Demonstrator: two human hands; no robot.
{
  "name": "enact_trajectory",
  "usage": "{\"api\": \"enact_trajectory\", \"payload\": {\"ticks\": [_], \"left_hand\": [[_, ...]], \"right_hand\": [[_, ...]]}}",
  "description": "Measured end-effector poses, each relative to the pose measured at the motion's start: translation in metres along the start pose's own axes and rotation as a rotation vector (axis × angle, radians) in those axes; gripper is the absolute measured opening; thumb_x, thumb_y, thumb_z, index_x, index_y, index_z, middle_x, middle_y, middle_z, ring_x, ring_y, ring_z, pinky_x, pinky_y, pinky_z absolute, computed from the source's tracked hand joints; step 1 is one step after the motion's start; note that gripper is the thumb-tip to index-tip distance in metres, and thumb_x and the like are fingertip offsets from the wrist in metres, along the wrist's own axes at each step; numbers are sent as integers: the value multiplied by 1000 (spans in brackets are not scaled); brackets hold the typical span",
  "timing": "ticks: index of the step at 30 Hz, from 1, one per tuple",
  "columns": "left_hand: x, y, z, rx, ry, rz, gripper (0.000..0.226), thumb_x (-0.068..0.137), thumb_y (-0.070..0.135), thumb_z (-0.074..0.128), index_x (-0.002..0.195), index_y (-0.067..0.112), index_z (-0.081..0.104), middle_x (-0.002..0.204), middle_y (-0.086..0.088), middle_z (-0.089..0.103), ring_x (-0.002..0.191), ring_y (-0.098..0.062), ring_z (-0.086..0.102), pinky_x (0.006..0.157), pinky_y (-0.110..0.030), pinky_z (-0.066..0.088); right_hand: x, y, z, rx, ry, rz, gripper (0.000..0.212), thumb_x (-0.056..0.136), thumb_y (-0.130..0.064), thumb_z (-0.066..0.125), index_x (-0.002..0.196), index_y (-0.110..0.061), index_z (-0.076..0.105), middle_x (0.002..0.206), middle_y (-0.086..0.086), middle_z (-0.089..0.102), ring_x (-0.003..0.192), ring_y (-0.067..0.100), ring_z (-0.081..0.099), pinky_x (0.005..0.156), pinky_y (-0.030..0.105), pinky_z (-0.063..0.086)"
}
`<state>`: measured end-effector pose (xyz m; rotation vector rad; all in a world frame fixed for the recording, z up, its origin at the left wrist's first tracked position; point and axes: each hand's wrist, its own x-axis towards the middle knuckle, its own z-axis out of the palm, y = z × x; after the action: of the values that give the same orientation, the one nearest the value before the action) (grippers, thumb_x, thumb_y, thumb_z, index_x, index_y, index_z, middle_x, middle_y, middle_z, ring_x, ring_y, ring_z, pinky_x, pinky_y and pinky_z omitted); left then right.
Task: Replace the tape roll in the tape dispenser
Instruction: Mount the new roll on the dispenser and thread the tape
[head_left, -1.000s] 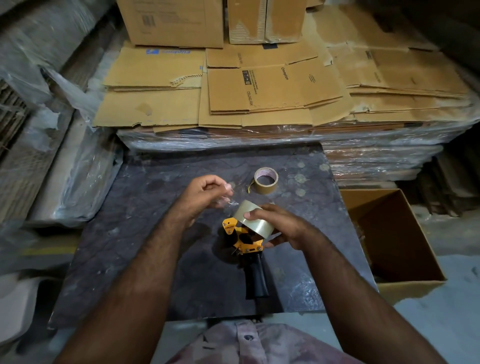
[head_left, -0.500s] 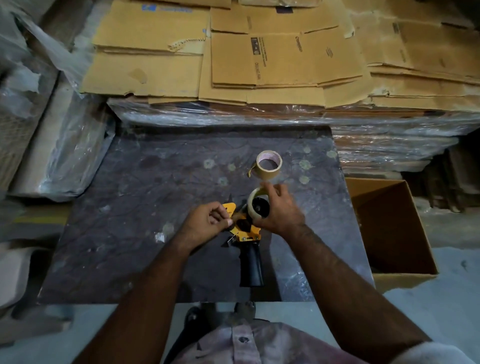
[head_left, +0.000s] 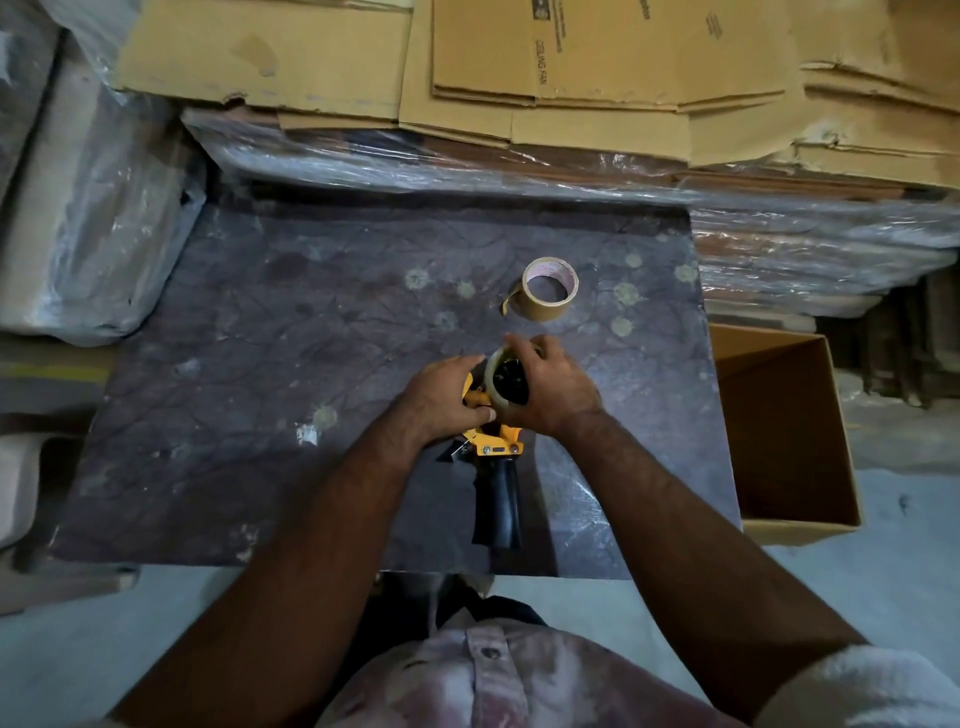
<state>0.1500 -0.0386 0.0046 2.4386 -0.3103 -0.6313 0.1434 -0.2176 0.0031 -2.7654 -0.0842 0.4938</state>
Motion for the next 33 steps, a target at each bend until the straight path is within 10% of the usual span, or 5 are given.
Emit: {"api": "enact_trajectory", "payload": {"ticks": [18, 33], "left_hand": [[-6, -5, 2, 103, -73, 66, 103, 72, 17, 86, 157, 12, 28, 165, -10, 29, 152, -22, 29, 115, -22, 24], [-11, -7, 8, 135, -114, -36, 136, 62, 37, 94, 161, 16, 3, 168, -16, 14, 154, -32, 22, 120, -45, 33]], "right_hand": [[8, 10, 9, -7, -5, 46, 102, 62, -51, 85, 147, -32, 32, 138, 12, 45, 112, 42, 61, 81, 47, 58], [22, 26, 0, -43, -136, -84, 111, 59, -38, 90, 153, -27, 32, 143, 14, 44, 127, 35, 52, 99, 43, 52]]}}
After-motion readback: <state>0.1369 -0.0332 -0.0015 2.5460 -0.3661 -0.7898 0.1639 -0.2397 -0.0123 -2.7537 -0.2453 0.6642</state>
